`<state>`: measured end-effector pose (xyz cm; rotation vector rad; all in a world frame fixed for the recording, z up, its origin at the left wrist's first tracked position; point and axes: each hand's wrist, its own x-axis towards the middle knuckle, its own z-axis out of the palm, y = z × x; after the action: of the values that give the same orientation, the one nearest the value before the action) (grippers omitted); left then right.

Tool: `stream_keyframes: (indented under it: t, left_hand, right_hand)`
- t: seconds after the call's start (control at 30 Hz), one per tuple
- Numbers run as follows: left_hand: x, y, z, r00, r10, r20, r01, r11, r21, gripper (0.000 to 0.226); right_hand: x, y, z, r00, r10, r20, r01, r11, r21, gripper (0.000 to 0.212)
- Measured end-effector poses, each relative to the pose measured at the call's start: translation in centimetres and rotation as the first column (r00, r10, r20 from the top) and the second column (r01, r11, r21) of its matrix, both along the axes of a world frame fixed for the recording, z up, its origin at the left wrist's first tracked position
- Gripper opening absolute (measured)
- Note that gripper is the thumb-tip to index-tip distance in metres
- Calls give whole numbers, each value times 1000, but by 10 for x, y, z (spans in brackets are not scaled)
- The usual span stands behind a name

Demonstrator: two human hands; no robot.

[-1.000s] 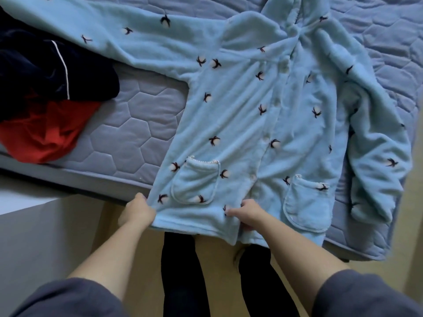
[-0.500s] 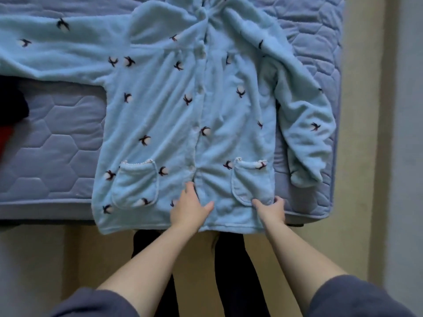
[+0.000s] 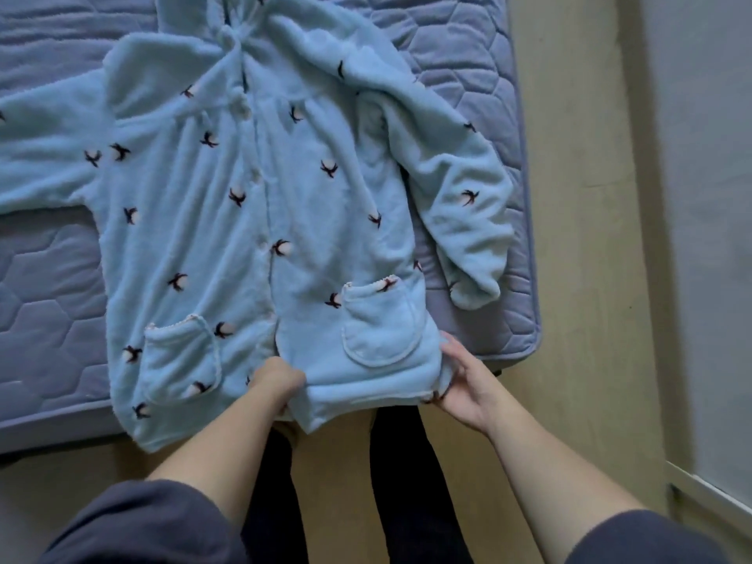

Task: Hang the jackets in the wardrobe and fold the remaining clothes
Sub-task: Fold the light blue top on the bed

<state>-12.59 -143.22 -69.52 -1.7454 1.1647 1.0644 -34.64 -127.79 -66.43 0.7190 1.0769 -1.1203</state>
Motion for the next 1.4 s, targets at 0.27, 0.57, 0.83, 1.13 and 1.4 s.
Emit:
stream_keyframes:
  t: [0.27, 0.57, 0.83, 1.13, 1.4]
  left_hand:
    - [-8, -3, 2, 998, -4, 61, 4, 1000, -5, 11]
    - [18, -3, 4, 986, 136, -101, -140, 989, -39, 21]
    - [21, -2, 13, 962, -271, -39, 270, 962, -35, 16]
    - [-82, -48, 36, 821, -553, -142, 511, 823, -250, 16]
    - [-201, -66, 40, 820, -285, -497, 200, 955, -219, 14]
  right_hand:
    - [-15, 4, -3, 998, 39, 41, -46, 982, 183, 24]
    - [25, 49, -14, 940, 142, -312, -19, 930, 367, 21]
    - [34, 56, -27, 929, 238, -283, -6, 776, 631, 17]
    - [-64, -37, -7, 701, 272, -659, 17, 917, 398, 59]
    - [-145, -83, -4, 409, 564, -717, -340, 823, 454, 12]
